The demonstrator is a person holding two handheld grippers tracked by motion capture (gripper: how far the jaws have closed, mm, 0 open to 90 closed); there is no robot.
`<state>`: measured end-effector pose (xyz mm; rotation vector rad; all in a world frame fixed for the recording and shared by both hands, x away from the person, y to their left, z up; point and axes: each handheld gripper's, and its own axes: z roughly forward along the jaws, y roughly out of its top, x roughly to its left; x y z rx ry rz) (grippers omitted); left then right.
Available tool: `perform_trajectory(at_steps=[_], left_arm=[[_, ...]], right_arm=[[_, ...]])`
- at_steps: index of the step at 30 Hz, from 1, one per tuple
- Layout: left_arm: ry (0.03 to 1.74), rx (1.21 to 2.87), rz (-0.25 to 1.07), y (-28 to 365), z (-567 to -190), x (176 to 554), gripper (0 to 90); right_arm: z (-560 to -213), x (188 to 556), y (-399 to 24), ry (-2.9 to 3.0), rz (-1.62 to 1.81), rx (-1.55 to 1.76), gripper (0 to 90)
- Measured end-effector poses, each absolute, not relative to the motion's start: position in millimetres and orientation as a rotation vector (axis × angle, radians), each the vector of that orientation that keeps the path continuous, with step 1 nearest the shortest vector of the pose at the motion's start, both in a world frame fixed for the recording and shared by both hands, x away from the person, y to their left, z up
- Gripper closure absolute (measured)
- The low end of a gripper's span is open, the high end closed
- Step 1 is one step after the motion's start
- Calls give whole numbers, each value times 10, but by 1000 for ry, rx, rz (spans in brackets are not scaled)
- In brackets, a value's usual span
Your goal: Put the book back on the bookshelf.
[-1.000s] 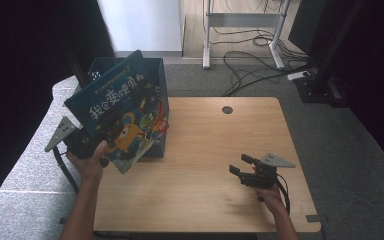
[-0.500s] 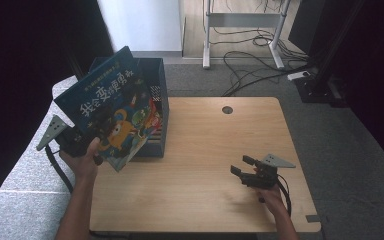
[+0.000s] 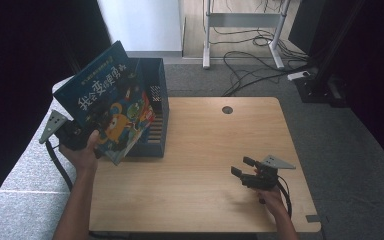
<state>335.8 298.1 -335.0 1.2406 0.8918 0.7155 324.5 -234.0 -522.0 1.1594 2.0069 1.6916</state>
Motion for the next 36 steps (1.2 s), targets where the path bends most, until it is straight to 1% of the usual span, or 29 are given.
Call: perform_trajectory(at_steps=[8, 16, 27, 33, 36], left_arm=[[919, 1273, 762, 2854, -3377, 3575, 825], [946, 1265, 786, 2728, -3407, 3790, 825], [961, 1253, 811, 2575, -3453, 3961, 825], [981, 1253, 859, 2484, -3488, 4055, 825], [981, 1258, 858, 2457, -3508, 4113, 825]], right_arm=[[-5238, 3243, -2338, 2015, 1690, 1163, 226], [-5248, 3239, -2348, 2009, 1690, 1166, 225], [-5249, 3234, -2362, 2010, 1690, 1169, 225], [-5257, 3233, -2368, 2003, 1688, 1177, 225], [-5257, 3231, -2369, 2001, 1687, 1178, 226]])
